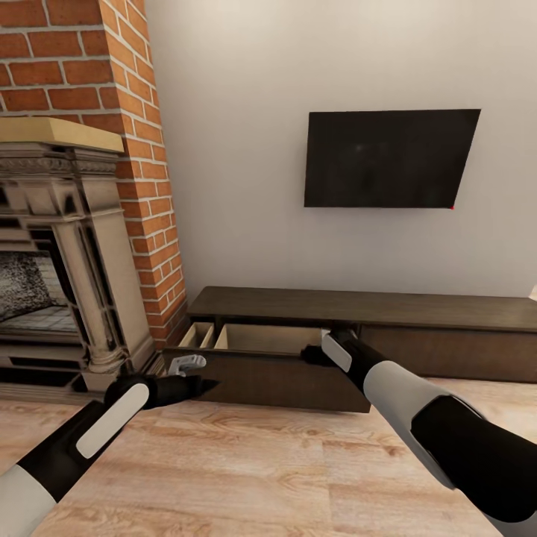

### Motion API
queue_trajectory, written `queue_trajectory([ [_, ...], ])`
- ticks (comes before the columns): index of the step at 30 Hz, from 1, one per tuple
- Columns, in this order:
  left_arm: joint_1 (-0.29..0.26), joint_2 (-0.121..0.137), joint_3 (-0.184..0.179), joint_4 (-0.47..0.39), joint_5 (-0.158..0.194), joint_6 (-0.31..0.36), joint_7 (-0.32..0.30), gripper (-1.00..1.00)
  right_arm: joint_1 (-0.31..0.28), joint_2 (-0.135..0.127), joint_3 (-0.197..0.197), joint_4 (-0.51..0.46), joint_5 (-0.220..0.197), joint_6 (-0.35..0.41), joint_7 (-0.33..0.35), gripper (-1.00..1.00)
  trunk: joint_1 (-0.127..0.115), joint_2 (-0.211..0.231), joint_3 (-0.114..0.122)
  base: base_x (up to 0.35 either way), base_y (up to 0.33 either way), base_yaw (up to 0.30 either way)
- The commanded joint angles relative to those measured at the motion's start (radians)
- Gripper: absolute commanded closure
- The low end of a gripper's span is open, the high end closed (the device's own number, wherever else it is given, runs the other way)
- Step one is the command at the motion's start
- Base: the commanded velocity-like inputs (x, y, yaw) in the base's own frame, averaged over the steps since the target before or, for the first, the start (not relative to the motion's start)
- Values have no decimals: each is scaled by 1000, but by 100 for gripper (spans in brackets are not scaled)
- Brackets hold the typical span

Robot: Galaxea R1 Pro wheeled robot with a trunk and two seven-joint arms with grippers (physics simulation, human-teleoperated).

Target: Place each of the two pumpkins and all three candles from the living room inside a cabinet in the living room (use any cabinet), then make sure every cabinet is closed, and position the cauldron so it is next to a table in the living room.

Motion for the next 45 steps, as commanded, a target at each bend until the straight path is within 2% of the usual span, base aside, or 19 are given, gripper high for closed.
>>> queue_trajectory([
  [1,-1,1,-3,7,9,0,10,-100,2,0,8,-2,-10,2,-8,-100,0,-1,-1,0,0,0],
  [9,-2,0,-3,20,5,-20,11,-100,25,-1,9,-3,-8,-2,-8,-100,0,-1,-1,-135,0,0],
  [13,-2,3,0,21,3,-63,11,-100,33,1,10,-3,-8,-35,-8,-100,0,-1,-1,-110,0,0],
  [20,-2,3,4,22,1,-80,11,-100,35,1,11,-2,-7,-81,-9,-100,0,-1,-1,-167,0,0],
  [23,-2,2,3,22,-31,-116,11,-100,36,1,12,-2,3,-96,-9,-100,0,-1,-1,-38,0,0],
  [24,-2,1,2,23,-59,-145,11,-100,40,1,15,-2,23,-107,-8,-100,0,-1,-1,-13,0,0],
  [27,-2,0,0,29,-91,-170,11,-100,50,2,20,-2,65,-126,-6,-100,0,-1,-1,-7,0,0],
  [32,-2,-1,0,45,-105,-182,11,-100,56,2,21,-1,90,-145,-2,-100,0,-1,-1,-2,0,0],
  [33,-2,-1,2,56,-107,-183,11,-100,56,0,21,-1,92,-158,0,-100,0,-1,-1,0,0,0],
  [34,-2,-2,5,90,-111,-193,9,-100,57,-3,20,9,93,-209,16,-100,0,-1,-1,0,0,0],
  [38,-2,-5,5,104,-113,-226,9,-100,66,-4,21,12,95,-245,31,-100,0,-1,-1,0,0,0],
  [41,-2,-4,5,107,-122,-247,9,-100,79,-1,24,12,98,-304,33,-100,0,-1,-1,0,0,0],
  [45,-2,-4,-2,108,-140,-307,9,-100,87,3,25,14,119,-338,28,-100,0,-1,-1,0,0,0],
])
